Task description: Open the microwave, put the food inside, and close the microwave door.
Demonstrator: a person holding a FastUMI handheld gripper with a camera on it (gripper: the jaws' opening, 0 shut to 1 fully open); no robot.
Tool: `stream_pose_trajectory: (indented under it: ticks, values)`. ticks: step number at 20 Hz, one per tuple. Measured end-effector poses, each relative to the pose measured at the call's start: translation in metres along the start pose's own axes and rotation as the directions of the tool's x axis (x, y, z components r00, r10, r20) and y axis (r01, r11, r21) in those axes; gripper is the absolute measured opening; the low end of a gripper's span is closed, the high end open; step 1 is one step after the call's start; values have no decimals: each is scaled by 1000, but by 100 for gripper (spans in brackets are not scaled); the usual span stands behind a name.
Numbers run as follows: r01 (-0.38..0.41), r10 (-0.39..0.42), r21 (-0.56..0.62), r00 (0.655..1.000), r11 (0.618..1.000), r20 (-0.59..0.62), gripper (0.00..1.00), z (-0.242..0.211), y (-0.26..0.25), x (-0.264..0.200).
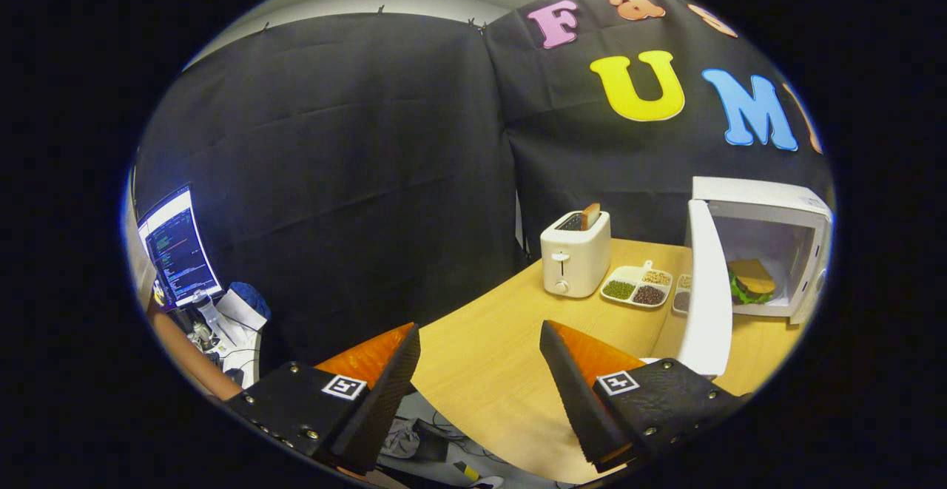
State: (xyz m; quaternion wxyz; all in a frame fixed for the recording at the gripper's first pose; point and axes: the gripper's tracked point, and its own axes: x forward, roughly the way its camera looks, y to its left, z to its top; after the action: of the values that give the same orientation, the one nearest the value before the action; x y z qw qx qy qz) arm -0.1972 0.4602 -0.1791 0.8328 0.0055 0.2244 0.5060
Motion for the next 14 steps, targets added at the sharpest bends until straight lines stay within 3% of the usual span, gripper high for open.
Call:
stream_pose_trajectory:
  ticks: [2,4,6,7,8,10,14]
  values:
    - [9,-9,10,1000,1000,-28,97,-15,-3,4]
    - [21,-21,-1,998,1000,-54,82,-27,-7,6]
    - [49,-51,-25,996,998,-80,47,-37,-15,7]
    - [52,-55,-33,994,998,-90,25,-42,-17,8]
    - [101,-104,-40,991,994,-84,21,-43,-27,7]
    - [105,-107,-30,990,994,-89,3,-48,-32,8]
    - [151,-154,-37,983,988,-96,3,-49,-52,-2]
